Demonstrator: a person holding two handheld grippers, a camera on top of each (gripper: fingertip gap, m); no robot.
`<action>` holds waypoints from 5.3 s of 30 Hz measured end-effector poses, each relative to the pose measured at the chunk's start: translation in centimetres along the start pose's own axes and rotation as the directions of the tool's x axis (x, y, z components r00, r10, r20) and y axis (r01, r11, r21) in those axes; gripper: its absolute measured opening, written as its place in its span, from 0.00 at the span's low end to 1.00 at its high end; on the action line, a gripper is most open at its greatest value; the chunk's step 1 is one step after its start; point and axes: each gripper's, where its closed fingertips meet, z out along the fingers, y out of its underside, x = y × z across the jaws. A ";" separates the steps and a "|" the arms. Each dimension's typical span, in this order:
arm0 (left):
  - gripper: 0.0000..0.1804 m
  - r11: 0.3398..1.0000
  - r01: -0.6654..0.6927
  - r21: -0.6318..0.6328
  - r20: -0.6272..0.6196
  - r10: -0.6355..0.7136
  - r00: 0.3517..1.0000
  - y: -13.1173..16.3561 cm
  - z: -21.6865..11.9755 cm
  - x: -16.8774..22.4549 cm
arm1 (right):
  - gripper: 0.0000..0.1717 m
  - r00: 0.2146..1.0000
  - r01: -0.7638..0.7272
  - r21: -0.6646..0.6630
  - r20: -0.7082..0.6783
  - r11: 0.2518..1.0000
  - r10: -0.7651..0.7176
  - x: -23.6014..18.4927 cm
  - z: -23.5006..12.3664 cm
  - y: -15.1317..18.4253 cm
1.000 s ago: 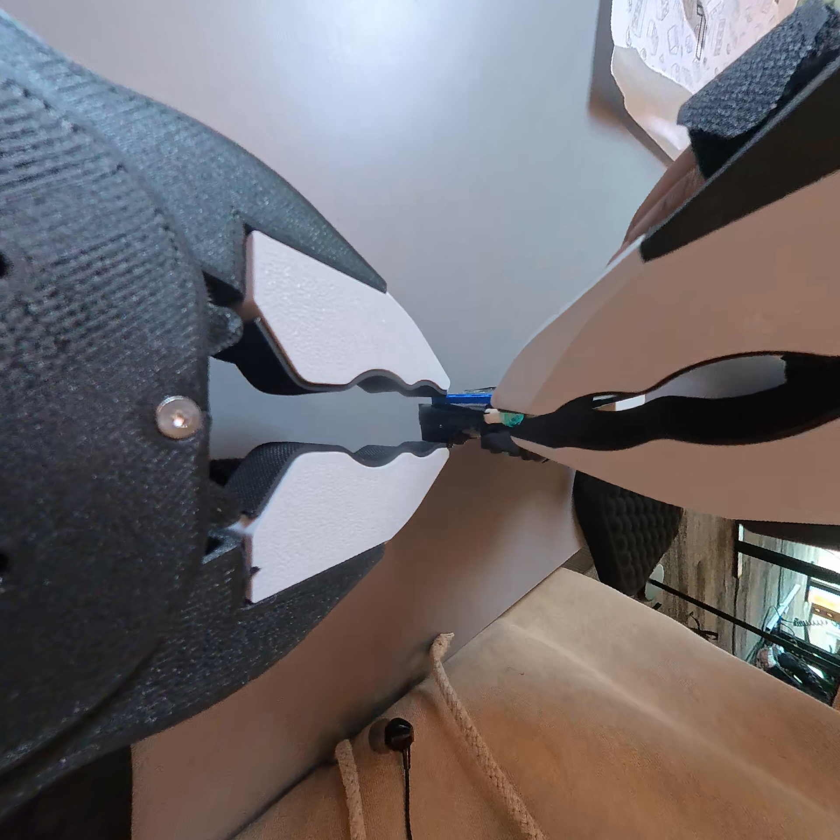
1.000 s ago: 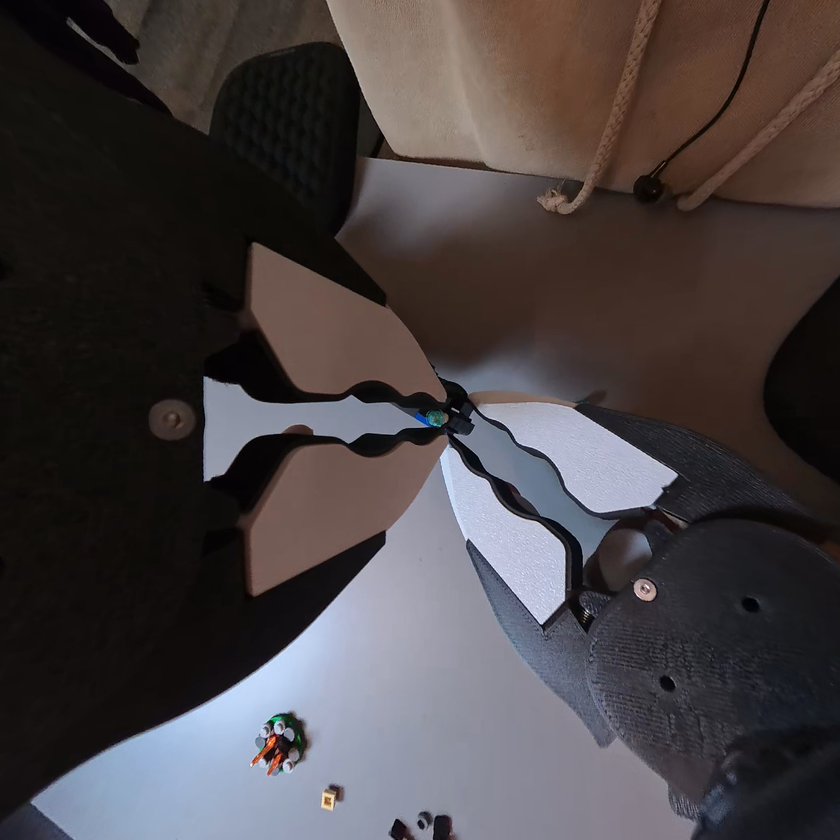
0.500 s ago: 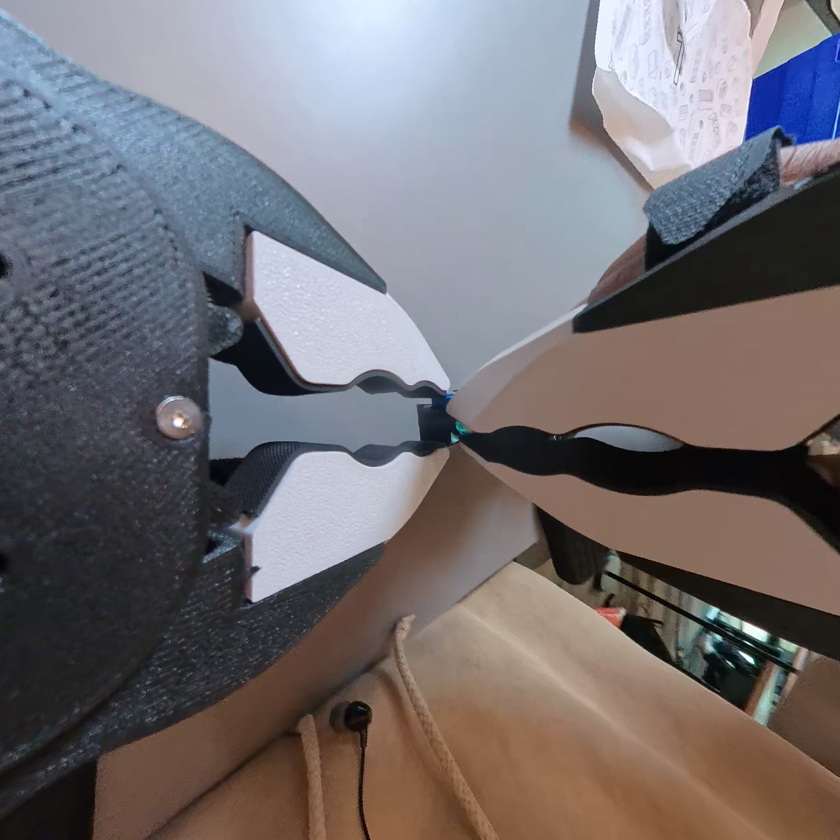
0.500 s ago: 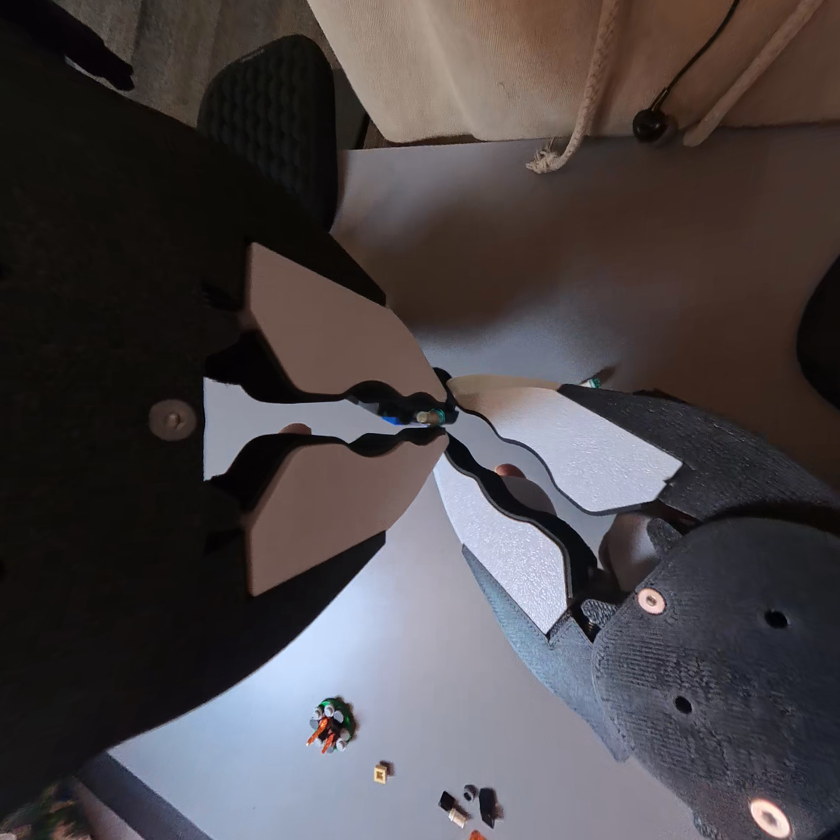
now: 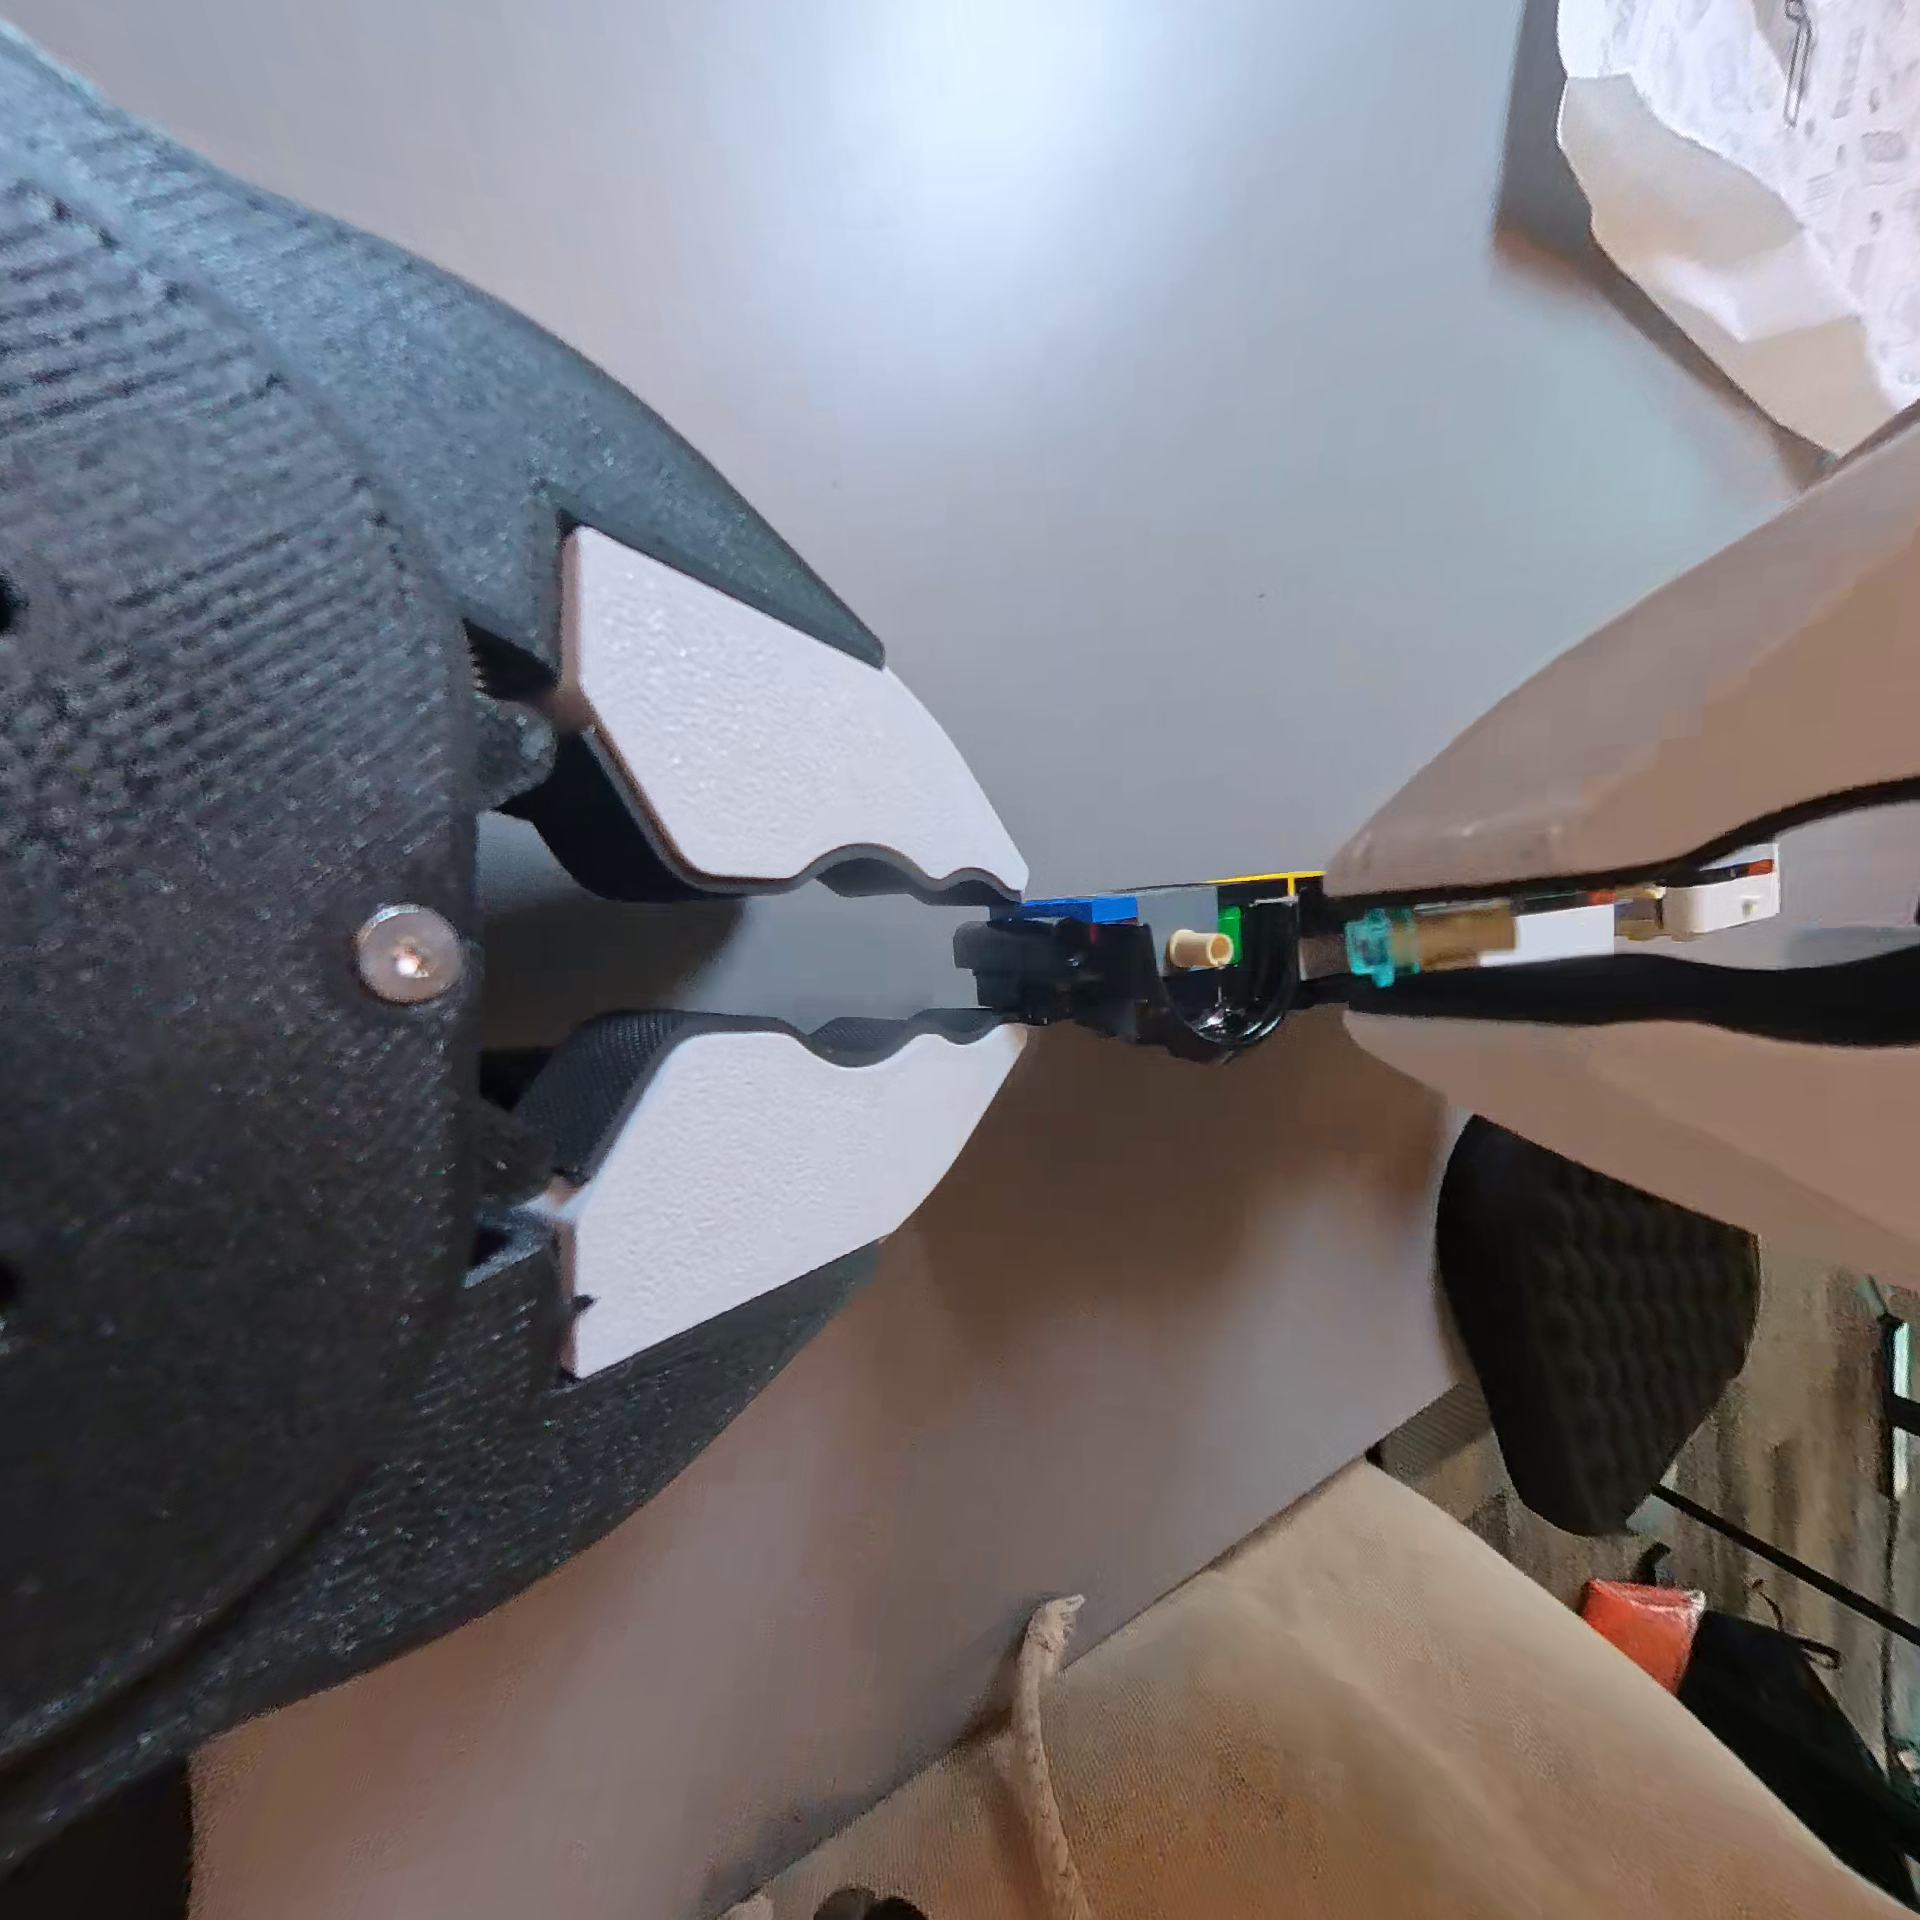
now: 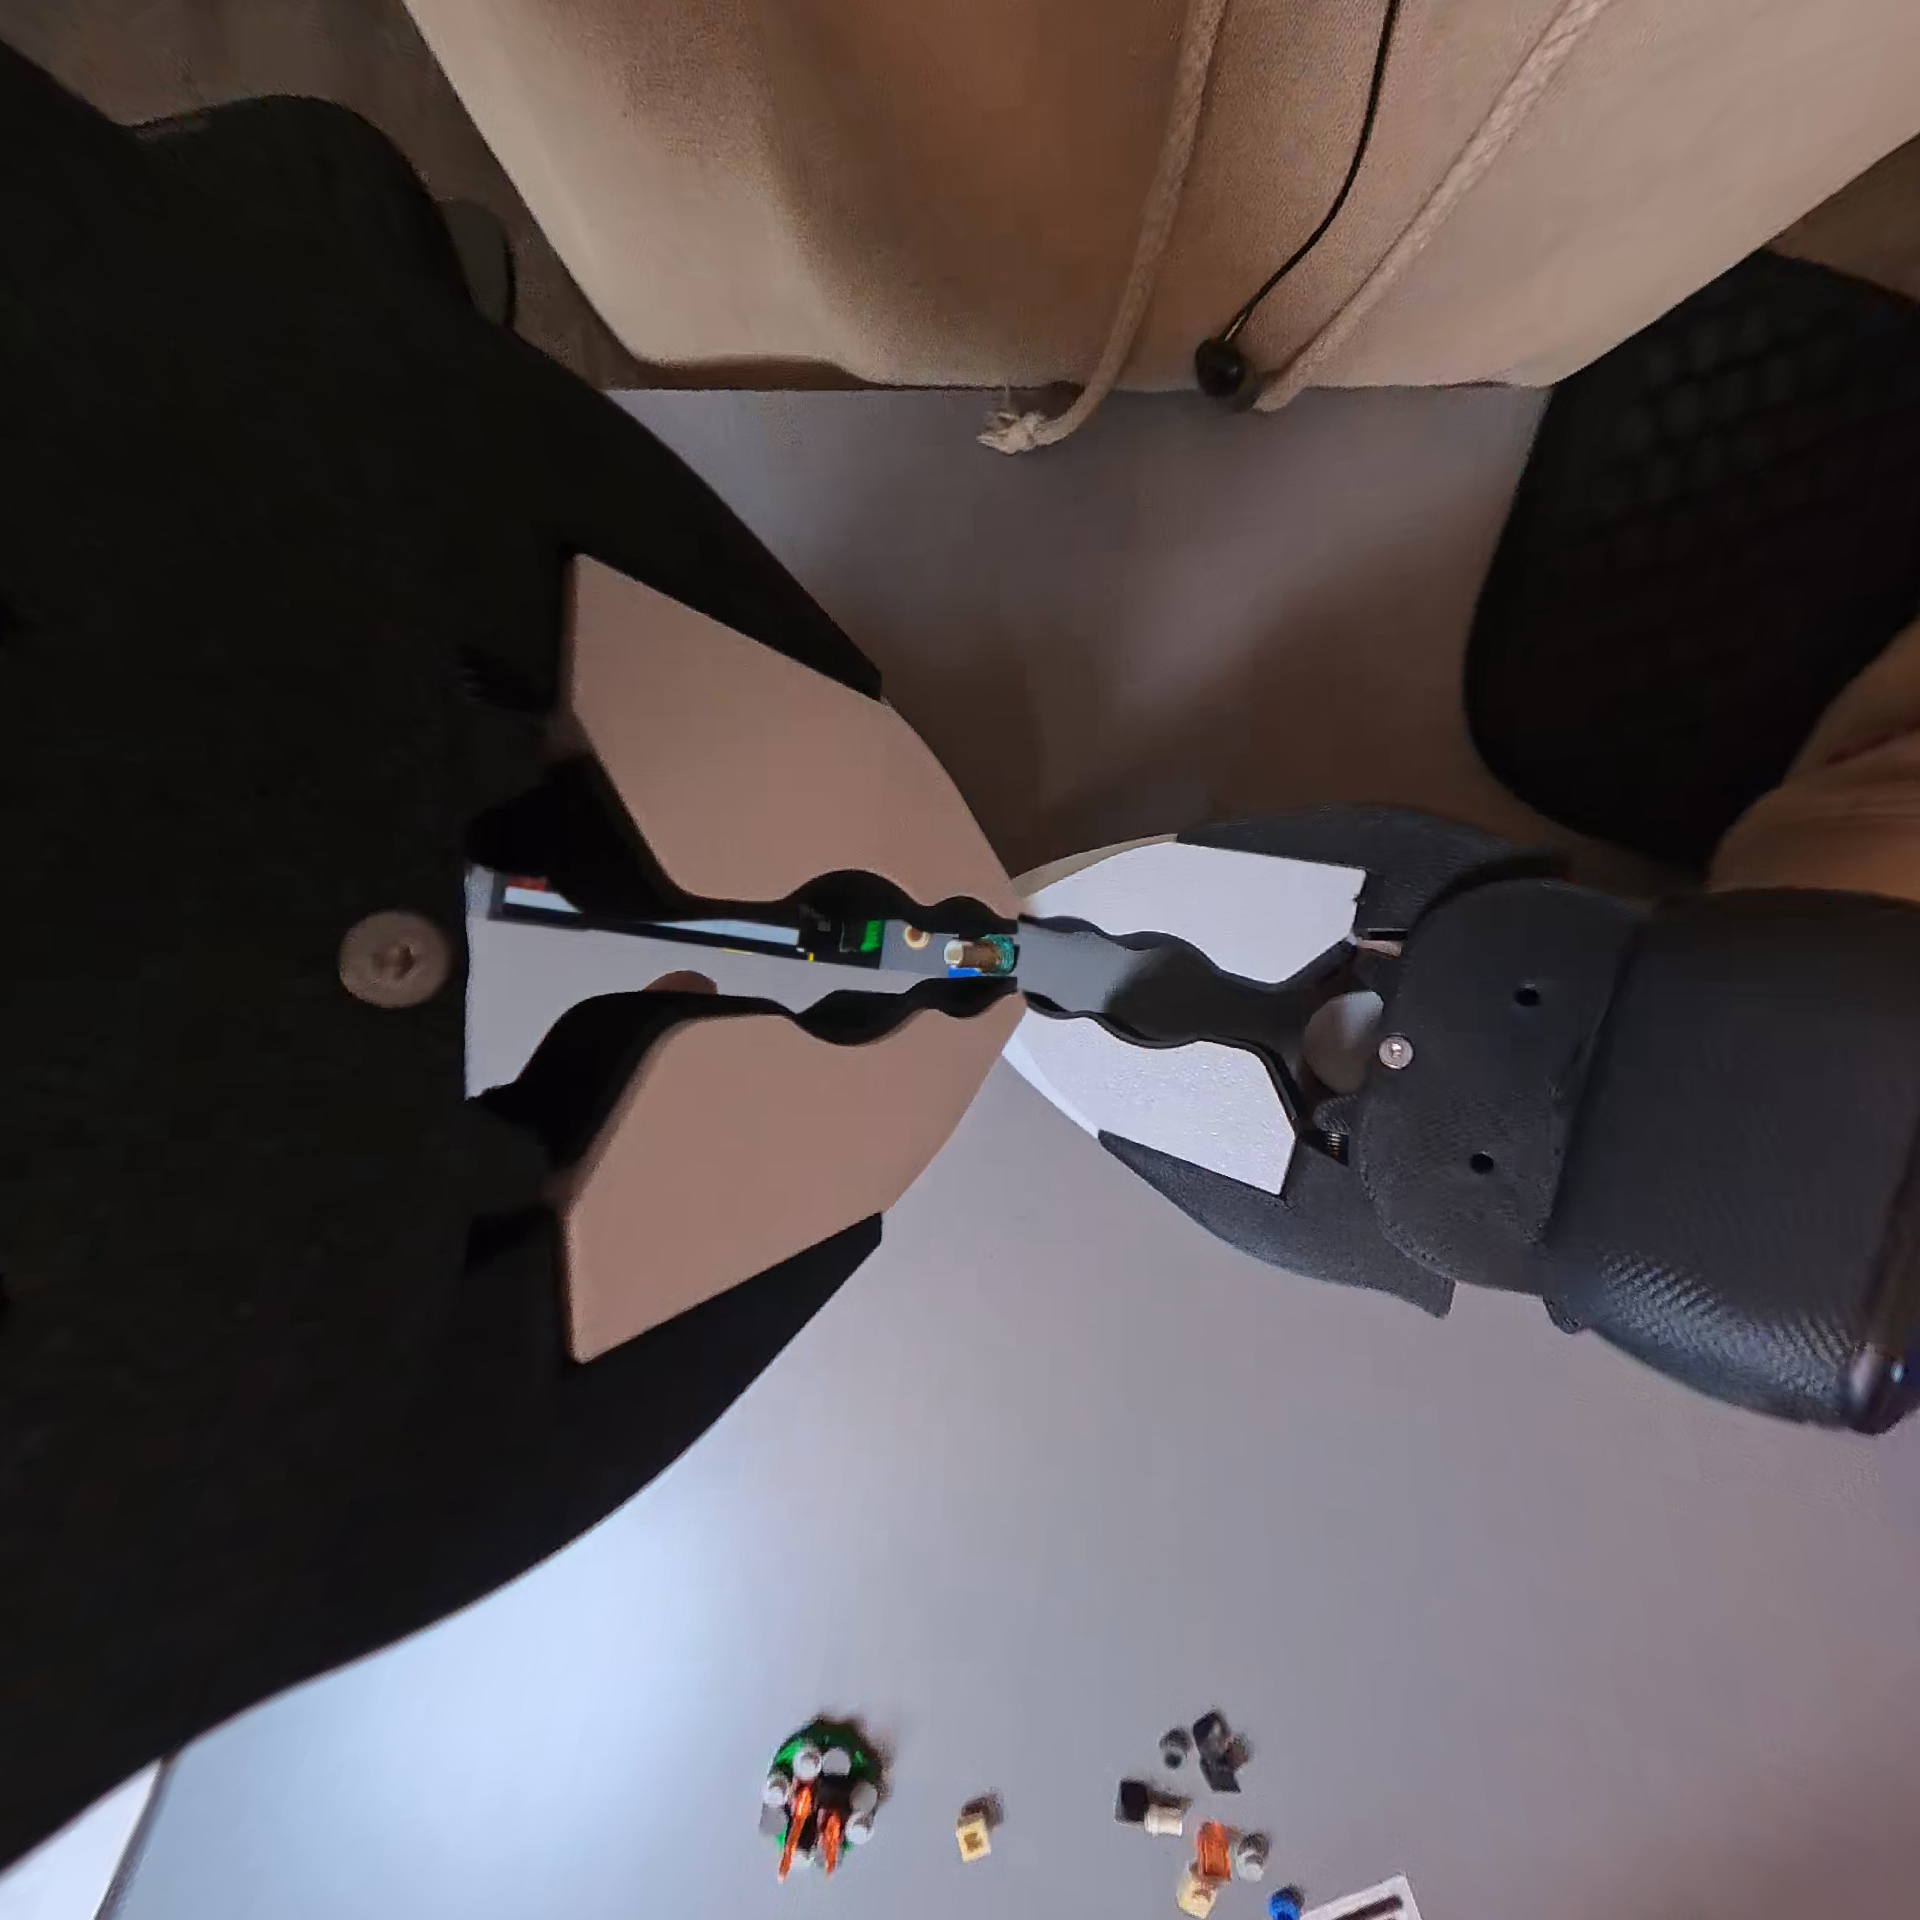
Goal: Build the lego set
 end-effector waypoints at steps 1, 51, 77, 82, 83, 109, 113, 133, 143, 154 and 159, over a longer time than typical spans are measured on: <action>0.10 1.000 0.004 -0.008 0.000 -0.004 1.000 0.2 0.0 0.0 | 0.04 1.000 -0.016 0.036 0.007 0.999 0.015 -0.2 0.1 0.1; 0.04 0.690 0.496 0.527 -0.329 -0.373 0.868 -8.1 -8.0 -2.0 | 0.05 0.676 0.548 0.125 -0.649 0.827 -0.349 2.7 -2.2 -3.5; 0.10 0.754 0.178 0.632 0.067 -0.282 0.957 -9.5 -9.1 -3.5 | 0.02 0.931 -0.193 0.894 0.036 0.405 0.364 3.3 -6.3 -5.3; 0.10 0.846 -0.192 0.497 0.522 -0.115 0.845 -10.1 -9.9 -4.2 | 0.03 0.823 -0.470 0.873 0.381 0.130 0.422 3.9 -6.2 -5.9; 0.10 0.852 -0.261 0.454 0.596 -0.072 0.800 -10.3 -10.2 -4.2 | 0.03 0.800 -0.503 0.859 0.423 0.092 0.425 4.1 -6.1 -5.9; 0.09 0.862 -0.503 0.063 0.832 0.233 0.503 -9.5 -9.5 -4.6 | 0.00 0.745 -0.535 0.845 0.459 0.022 0.484 4.7 -4.1 -5.3; 0.00 0.859 -0.506 0.074 0.821 0.235 0.520 -9.5 -9.7 -4.5 | 0.00 0.745 -0.545 0.838 0.464 0.035 0.480 5.2 -5.0 -5.3; 0.00 0.926 -0.236 0.296 0.800 -0.106 0.590 -5.5 -15.7 -9.7 | 0.05 0.875 -0.282 0.730 -0.071 0.623 0.479 7.1 -4.6 -0.4; 0.13 0.889 -0.047 0.455 0.813 -0.393 0.430 0.5 -25.3 -10.6 | 0.13 0.945 -0.162 0.559 -0.148 0.813 0.291 7.4 -0.4 -1.0; 0.14 0.875 -0.084 0.476 0.867 -0.451 0.212 1.7 -32.8 -5.5 | 0.14 0.964 -0.108 0.583 -0.137 0.805 0.229 8.4 0.1 -1.5; 0.13 0.890 -0.059 0.452 0.887 -0.442 0.131 2.8 -34.7 -4.7 | 0.14 0.962 -0.102 0.590 -0.146 0.801 0.230 8.2 -0.8 -0.5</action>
